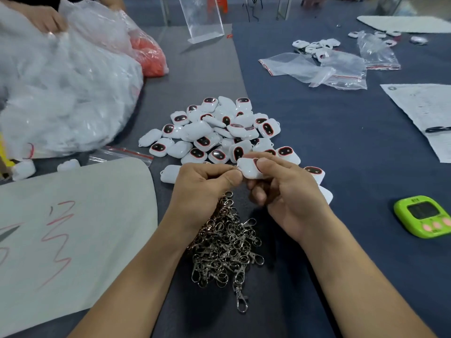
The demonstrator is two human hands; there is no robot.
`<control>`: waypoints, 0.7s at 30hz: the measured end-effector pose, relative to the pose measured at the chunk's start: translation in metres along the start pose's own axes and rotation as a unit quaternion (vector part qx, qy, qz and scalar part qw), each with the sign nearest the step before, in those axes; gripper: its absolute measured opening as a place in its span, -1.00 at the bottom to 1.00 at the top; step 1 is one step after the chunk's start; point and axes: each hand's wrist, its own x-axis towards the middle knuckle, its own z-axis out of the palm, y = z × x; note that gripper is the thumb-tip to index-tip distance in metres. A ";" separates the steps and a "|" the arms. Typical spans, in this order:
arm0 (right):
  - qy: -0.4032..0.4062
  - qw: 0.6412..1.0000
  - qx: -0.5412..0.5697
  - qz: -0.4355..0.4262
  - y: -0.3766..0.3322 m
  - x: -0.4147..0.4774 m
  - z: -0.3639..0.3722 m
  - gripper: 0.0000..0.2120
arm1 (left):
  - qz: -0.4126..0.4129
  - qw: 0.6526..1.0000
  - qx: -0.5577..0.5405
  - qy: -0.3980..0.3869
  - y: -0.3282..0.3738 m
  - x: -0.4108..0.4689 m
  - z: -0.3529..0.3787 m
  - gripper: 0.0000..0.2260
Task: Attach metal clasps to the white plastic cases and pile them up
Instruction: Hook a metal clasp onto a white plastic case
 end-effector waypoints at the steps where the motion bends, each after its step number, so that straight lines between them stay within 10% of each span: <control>1: 0.009 0.999 -0.029 -0.021 0.000 0.000 0.000 -0.75 | 0.012 0.999 0.033 0.013 -0.001 0.000 -0.001 -0.79; 11: 0.043 0.840 -0.439 -0.315 0.017 -0.014 0.009 -0.87 | 0.207 0.825 0.525 0.002 -0.002 -0.004 -0.006 -0.88; 16: 0.100 0.964 -0.196 -0.151 0.002 -0.003 0.005 -0.81 | 0.132 0.920 0.364 0.060 -0.003 -0.006 -0.001 -0.92; 21: 0.107 0.981 -0.135 -0.084 -0.012 -0.004 -0.008 -0.88 | 0.052 0.972 0.221 0.066 -0.009 0.000 0.003 -0.88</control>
